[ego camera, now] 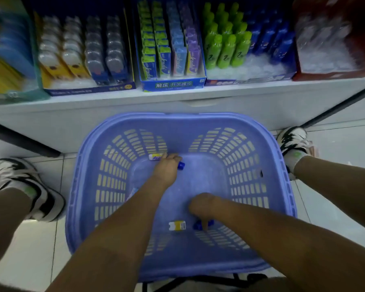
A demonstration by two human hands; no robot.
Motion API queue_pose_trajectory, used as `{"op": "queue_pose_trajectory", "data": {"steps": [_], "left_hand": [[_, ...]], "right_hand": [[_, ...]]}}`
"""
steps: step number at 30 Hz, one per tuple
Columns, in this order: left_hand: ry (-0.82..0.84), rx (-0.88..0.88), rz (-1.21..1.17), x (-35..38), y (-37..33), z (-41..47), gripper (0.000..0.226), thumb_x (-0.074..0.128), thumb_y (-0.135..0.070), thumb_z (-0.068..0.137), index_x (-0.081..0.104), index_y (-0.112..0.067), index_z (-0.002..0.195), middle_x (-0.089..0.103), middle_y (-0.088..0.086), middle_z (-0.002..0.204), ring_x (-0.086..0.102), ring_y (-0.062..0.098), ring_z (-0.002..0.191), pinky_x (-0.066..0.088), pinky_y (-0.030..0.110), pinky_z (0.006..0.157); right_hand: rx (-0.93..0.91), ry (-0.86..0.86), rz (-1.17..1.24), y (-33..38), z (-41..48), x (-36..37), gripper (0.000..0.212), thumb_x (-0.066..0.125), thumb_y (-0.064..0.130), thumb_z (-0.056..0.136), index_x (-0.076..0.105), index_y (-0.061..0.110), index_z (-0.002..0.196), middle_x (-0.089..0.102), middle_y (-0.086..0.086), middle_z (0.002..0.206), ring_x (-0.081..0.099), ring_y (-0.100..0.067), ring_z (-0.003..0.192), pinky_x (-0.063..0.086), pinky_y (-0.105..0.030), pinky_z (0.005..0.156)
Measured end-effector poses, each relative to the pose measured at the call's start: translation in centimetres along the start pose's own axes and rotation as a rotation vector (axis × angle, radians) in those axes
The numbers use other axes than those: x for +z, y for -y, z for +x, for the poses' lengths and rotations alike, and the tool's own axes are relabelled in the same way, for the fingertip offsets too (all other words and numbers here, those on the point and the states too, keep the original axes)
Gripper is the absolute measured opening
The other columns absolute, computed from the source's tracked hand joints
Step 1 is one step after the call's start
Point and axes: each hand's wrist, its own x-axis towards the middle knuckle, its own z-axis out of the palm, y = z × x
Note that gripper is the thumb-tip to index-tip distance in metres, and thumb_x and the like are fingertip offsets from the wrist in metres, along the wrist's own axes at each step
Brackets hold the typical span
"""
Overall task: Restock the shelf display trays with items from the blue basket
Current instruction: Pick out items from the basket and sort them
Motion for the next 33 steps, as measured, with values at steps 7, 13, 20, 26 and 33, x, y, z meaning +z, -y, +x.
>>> {"op": "queue_pose_trajectory", "data": {"steps": [7,13,20,26,33], "left_hand": [[-0.02,-0.064,0.173,2.0,0.7,1.7,0.033,0.056,-0.015,0.087,0.055,-0.015,0.12,0.055,0.006,0.122,0.045,0.025,0.117,0.031,0.028,0.104],[0.172,-0.29,-0.578,-1.6,-2.8,1.1,0.008,0.056,-0.015,0.089,0.058,-0.008,0.085,0.06,0.009,0.074,0.057,0.02,0.065,0.044,0.028,0.059],[0.388,-0.154,-1.622,-10.9,-7.5,-1.8,0.015,0.043,-0.009,0.092,0.055,-0.011,0.082,0.062,-0.003,0.061,0.043,0.006,0.044,0.03,0.014,0.038],[0.267,0.054,-1.482,-15.0,-11.1,-4.3,0.032,0.069,-0.021,0.07,0.057,-0.002,0.093,0.052,0.006,0.074,0.039,0.004,0.046,0.029,0.014,0.04],[-0.116,0.067,-1.275,-16.5,-14.0,-4.8,0.01,0.072,-0.016,0.079,0.069,-0.015,0.088,0.05,-0.006,0.054,0.038,0.005,0.046,0.033,0.015,0.044]], "right_hand": [[0.085,0.05,0.164,-1.4,1.6,-0.6,0.03,0.072,0.021,0.08,0.068,-0.002,0.099,0.064,-0.019,0.098,0.06,-0.033,0.091,0.048,-0.041,0.085],[0.099,-0.291,0.795,-6.0,-5.3,-7.4,0.015,0.065,0.019,0.084,0.061,0.015,0.098,0.065,-0.01,0.079,0.057,-0.017,0.063,0.045,-0.022,0.06],[-0.224,-0.632,1.257,-8.3,-17.8,-11.7,0.024,0.061,-0.006,0.084,0.061,0.006,0.105,0.064,-0.012,0.092,0.06,-0.014,0.077,0.051,-0.016,0.07],[-0.303,-0.873,1.244,-7.8,-22.9,-12.2,0.036,0.062,-0.006,0.082,0.06,0.002,0.117,0.068,-0.003,0.097,0.061,-0.018,0.086,0.052,-0.02,0.081],[-0.118,-1.186,1.244,-7.1,-25.5,-13.4,0.025,0.074,0.011,0.077,0.069,0.004,0.101,0.064,-0.005,0.075,0.062,-0.015,0.066,0.055,-0.026,0.071]]}}
